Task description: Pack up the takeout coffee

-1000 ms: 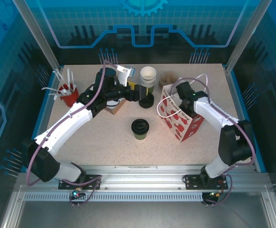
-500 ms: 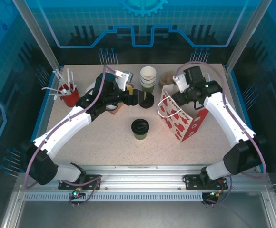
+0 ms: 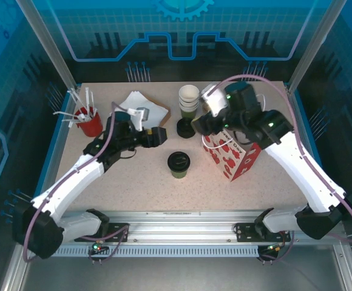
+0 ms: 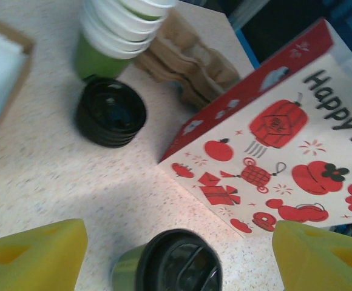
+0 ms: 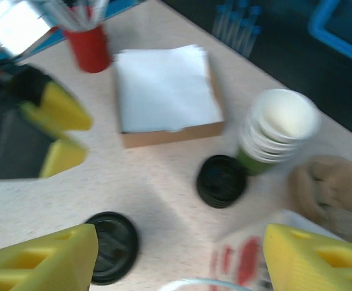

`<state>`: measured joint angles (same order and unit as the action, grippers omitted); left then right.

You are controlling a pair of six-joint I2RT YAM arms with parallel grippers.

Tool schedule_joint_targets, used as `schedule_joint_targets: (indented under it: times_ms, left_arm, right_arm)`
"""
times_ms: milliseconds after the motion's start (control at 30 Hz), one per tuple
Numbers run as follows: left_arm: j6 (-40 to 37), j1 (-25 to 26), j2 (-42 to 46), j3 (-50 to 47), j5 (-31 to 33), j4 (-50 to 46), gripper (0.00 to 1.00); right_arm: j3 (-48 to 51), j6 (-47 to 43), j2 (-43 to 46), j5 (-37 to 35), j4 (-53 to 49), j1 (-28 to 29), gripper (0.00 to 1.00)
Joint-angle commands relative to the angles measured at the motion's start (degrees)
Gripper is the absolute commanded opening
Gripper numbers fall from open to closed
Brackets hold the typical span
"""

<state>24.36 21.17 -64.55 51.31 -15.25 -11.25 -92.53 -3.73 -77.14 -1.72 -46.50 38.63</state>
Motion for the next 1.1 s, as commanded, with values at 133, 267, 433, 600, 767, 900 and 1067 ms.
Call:
schedule_joint_targets:
  times_ms: [133,267,433,600,767,900,1067]
  left_arm:
    - [5.4,-8.5,9.2,-6.8,-1.8,-6.4,0.82]
    - [5.0,-9.9,11.6,-7.9,-1.5,-8.4,0.83]
    - [3.8,-9.8,11.8,-7.4,-1.3,-10.5,0.82]
    - [3.0,-9.8,11.8,-7.5,-0.8,-11.2,0.82]
    - [3.2,-9.9,11.7,-8.1,-1.1,-10.4,0.82]
    - [3.7,-9.9,11.8,-8.6,-1.6,-9.8,0.82]
    - [3.7,-9.8,12.0,-9.0,-1.7,-9.8,0.82]
  right_arm:
    - [-0.6,0.9,-13.3,-5.7,-4.5,10.5,0.81]
    - [-3.4,0.7,-20.1,-3.9,-9.6,10.7,0.86]
    - [-8.0,-0.4,-27.1,-5.2,-17.1,10.8,0.92]
    - [-10.0,-0.7,-30.7,-4.2,-20.1,11.0,0.94]
    - [-12.0,-1.3,-33.4,-5.0,-21.6,11.1,0.93]
    - [-13.5,-1.9,-35.2,-5.2,-22.8,11.1,0.9]
    - [-13.7,-2.0,-35.9,-5.4,-23.8,11.1,0.88]
